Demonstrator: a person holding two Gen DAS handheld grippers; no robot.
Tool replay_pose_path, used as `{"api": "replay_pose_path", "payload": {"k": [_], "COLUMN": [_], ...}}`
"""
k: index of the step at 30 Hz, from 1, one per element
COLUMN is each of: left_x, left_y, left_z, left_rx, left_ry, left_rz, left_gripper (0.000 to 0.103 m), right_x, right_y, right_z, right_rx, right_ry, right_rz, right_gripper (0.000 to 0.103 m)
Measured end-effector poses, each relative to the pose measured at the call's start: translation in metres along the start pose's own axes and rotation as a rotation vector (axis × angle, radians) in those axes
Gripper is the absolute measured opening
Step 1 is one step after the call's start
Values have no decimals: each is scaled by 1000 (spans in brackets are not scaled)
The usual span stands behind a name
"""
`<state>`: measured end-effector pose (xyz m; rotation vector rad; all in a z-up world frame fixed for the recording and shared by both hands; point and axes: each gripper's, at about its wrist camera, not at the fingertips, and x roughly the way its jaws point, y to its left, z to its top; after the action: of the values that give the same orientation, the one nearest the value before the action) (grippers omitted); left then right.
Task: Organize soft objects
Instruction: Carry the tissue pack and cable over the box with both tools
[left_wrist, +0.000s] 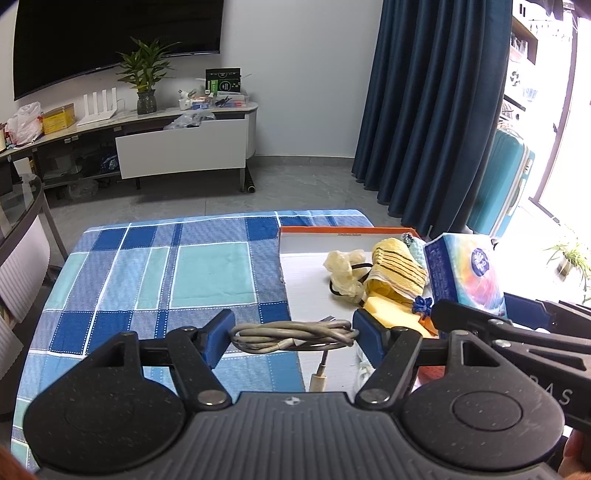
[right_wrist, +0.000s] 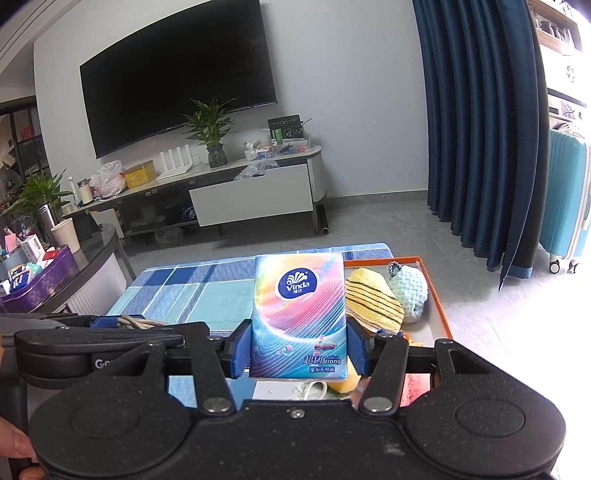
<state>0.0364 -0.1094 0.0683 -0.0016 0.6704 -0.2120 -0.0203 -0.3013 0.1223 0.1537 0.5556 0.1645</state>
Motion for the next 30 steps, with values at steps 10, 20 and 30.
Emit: {"api": "replay_pose_path", "payload": {"k": [10,20,30], "left_x": [7,15,21], "left_y": [-10,-22,-34], "left_z": [2,4,9], "left_rx": [14,35,51], "left_ry": [4,8,9], "left_rz": [-19,-49,-67], "left_gripper": [71,71,71], "right_x": [-2,-4,-6], "right_y": [-11,-25,-48], "right_z": [0,0,2], "right_rx": [12,26,54], "right_ry": [-6,-10,-20], "right_rz": [-22,-57,-106], "right_gripper": [63,63,63]}}
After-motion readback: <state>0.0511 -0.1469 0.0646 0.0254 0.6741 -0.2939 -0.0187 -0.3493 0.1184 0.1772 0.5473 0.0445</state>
